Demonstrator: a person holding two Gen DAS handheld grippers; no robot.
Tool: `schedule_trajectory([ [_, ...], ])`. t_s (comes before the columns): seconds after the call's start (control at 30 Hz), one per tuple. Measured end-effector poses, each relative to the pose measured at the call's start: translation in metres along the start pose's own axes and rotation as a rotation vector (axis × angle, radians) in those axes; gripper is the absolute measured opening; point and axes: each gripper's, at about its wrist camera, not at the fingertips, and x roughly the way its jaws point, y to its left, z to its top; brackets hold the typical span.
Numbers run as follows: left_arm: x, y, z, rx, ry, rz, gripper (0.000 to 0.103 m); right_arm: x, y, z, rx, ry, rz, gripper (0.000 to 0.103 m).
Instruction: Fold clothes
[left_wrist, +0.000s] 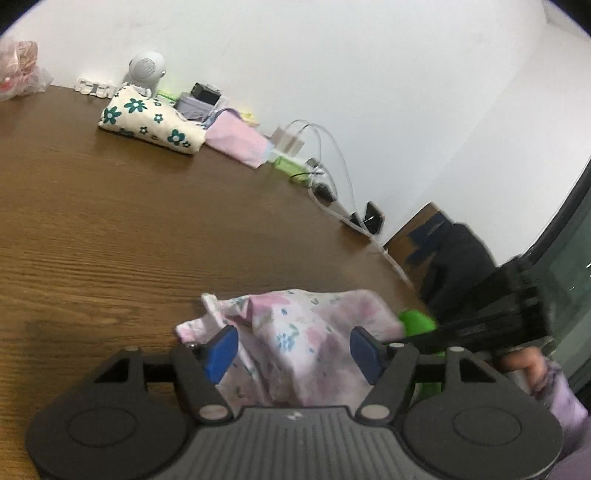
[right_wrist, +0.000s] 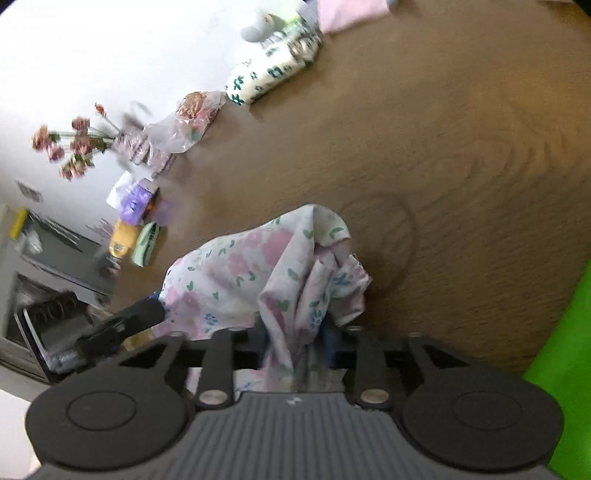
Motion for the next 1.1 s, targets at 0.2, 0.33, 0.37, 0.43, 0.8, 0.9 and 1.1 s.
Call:
schedule_trajectory([
  [0.2,0.032,0.005,0.011,-0.006,0.056,0.040,0.021,-0.011,0.005,0.008,-0.057,-0.066,-0.029,0.025],
  [0.33,0.047,0.012,0.033,0.003,0.019,0.081,0.018,0.008,0.005,0.026,-0.070,-0.093,-0.078,0.013],
  [0.37,0.048,0.015,0.039,-0.011,0.000,0.086,0.018,0.012,0.007,0.033,-0.080,-0.106,-0.091,0.013],
  [0.43,0.043,0.018,0.049,-0.027,-0.050,0.076,0.021,0.011,0.013,0.042,-0.104,-0.122,-0.096,0.014],
  [0.8,0.017,0.000,0.049,0.071,-0.143,-0.036,0.007,0.005,0.030,0.063,-0.248,-0.197,-0.071,0.012],
  [0.9,-0.027,-0.015,0.022,0.186,-0.232,-0.085,0.014,-0.025,0.049,0.035,-0.451,-0.250,0.034,0.012],
  [1.1,-0.097,-0.029,-0.058,0.361,-0.244,-0.178,0.057,-0.071,0.071,-0.041,-0.774,-0.187,0.279,0.050],
])
